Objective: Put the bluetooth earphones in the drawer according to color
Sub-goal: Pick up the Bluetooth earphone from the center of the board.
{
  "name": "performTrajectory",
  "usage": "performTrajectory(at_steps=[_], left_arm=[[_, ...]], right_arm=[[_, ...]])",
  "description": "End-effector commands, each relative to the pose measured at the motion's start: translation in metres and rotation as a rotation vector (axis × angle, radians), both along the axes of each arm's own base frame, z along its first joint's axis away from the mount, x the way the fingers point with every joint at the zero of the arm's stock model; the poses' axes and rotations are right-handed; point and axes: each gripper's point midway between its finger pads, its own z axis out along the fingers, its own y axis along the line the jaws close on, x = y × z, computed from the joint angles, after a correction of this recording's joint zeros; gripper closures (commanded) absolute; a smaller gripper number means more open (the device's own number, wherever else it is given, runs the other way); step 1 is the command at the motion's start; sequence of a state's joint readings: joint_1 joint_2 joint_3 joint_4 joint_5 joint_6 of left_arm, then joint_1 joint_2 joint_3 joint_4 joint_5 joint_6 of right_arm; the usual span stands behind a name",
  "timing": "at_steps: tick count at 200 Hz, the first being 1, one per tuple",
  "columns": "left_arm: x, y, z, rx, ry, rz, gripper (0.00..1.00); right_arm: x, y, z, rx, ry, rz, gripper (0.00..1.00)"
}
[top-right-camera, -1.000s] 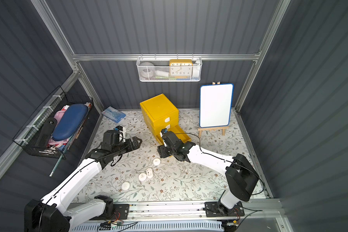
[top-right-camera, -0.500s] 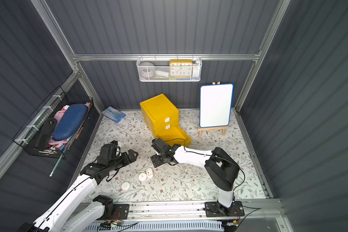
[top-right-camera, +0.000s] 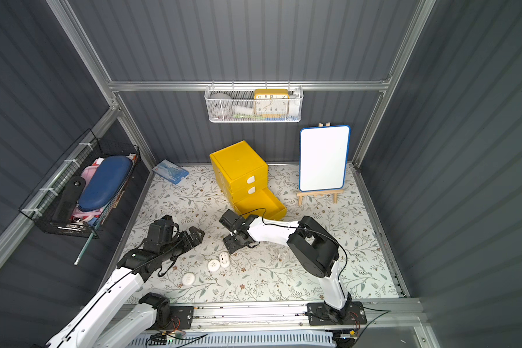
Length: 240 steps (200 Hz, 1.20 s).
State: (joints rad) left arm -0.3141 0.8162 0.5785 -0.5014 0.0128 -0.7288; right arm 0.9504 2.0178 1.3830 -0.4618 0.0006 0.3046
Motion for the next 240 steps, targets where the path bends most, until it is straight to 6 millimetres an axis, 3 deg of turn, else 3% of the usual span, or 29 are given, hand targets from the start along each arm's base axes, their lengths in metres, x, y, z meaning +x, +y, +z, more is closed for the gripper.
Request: performTrajectory(at_steps=[1,71,100,149,177,209,240], left_arm=[[-0.003,0.004,-0.009,0.012,0.032,0.021,0.01],[-0.002,0.004,-0.014,0.017,0.04,0.022,0.01],[-0.002,0.005,-0.013,0.017,0.038,0.026,0.01],[-0.003,0.006,-0.009,0.013,0.03,0.033,0.01],[-0.004,0.007,-0.008,0.017,0.028,0.038,0.01],[-0.005,0.009,-0.008,0.022,0.026,0.045,0.01],[-0.004,0.009,-0.01,0.02,0.031,0.048,0.01]], right_arm=[[-0.001,-0.001,-0.005,-0.041,0.006,0.011,0.28],[0.002,0.004,-0.012,-0.052,0.006,0.011,0.35],[0.0,0.005,-0.008,-0.049,0.002,0.014,0.46],[0.003,-0.001,0.031,0.03,-0.077,-0.032,0.54],[0.013,-0.004,0.063,0.116,-0.142,-0.071,0.55],[0.028,-0.03,0.096,0.184,-0.198,-0.142,0.56],[0.058,-0.073,0.117,0.228,-0.243,-0.269,0.56]])
